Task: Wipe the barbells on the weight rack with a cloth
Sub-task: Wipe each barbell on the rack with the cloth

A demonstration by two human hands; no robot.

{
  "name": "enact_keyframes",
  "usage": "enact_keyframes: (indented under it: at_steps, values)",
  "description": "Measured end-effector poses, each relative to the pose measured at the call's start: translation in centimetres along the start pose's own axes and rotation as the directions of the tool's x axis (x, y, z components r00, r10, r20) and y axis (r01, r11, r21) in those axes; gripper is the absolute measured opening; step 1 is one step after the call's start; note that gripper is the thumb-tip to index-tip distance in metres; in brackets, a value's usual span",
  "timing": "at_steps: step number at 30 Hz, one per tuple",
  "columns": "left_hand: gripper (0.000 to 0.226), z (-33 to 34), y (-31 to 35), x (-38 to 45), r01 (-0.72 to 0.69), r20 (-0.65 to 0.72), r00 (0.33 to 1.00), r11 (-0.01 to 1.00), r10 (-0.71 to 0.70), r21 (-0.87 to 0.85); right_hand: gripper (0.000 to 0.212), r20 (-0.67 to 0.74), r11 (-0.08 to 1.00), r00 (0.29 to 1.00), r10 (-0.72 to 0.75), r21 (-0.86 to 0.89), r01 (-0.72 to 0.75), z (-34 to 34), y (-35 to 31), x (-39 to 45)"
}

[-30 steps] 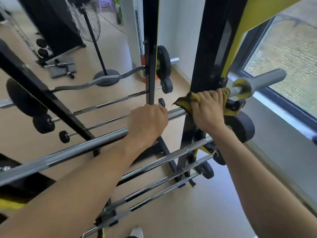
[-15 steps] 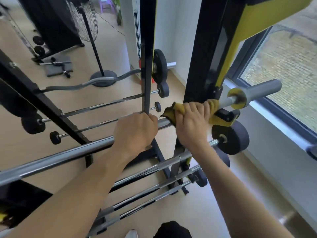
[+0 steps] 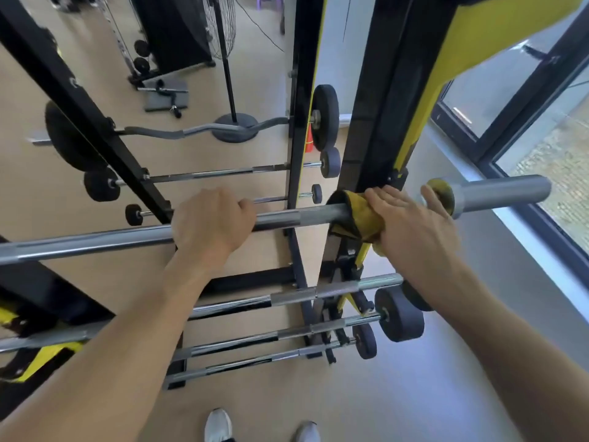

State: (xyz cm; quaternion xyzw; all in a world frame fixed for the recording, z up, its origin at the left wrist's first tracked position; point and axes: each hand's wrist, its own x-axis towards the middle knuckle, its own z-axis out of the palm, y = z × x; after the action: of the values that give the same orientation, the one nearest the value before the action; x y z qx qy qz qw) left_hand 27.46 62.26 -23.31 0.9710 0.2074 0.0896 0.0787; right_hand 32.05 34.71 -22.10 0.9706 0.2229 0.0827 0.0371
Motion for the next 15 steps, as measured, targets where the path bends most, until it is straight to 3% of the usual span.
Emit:
enact_keyframes:
  at_steps: [3, 5, 9, 12, 15]
  values:
    - [0.043, 0.3, 0.3, -1.1, -0.028, -0.154, 0.988, 0.999, 0.024, -0.030, 0.059, -0.072, 0.995, 0.993, 0.094, -0.029, -0.097, 0.7, -1.2, -1.0]
    - [0.037, 1.2, 1.4, -1.6, -0.064, -0.205, 0.977, 0.998, 0.059, -0.014, 0.062, -0.126, 0.992, 0.986, 0.112, 0.074, -0.103, 2.0, -4.9, -0.9]
    - [0.021, 2.4, 3.0, -2.6, -0.108, -0.213, 0.971, 0.994, 0.111, 0.026, 0.058, -0.147, 0.916, 0.986, -0.074, 0.380, 0.126, 2.4, -10.3, 0.1]
    - [0.029, 2.6, 1.8, -2.3, -0.204, -0.237, 0.951, 0.979, 0.197, -0.006, 0.061, -0.069, 0.937, 0.962, -0.263, 0.221, 0.271, 1.2, -6.6, 0.2]
    - [0.033, 2.2, 1.7, -2.5, -0.268, -0.302, 0.920, 0.963, 0.251, -0.014, 0.057, -0.028, 0.989, 0.992, -0.123, 0.083, 0.125, 0.2, -0.1, -0.6]
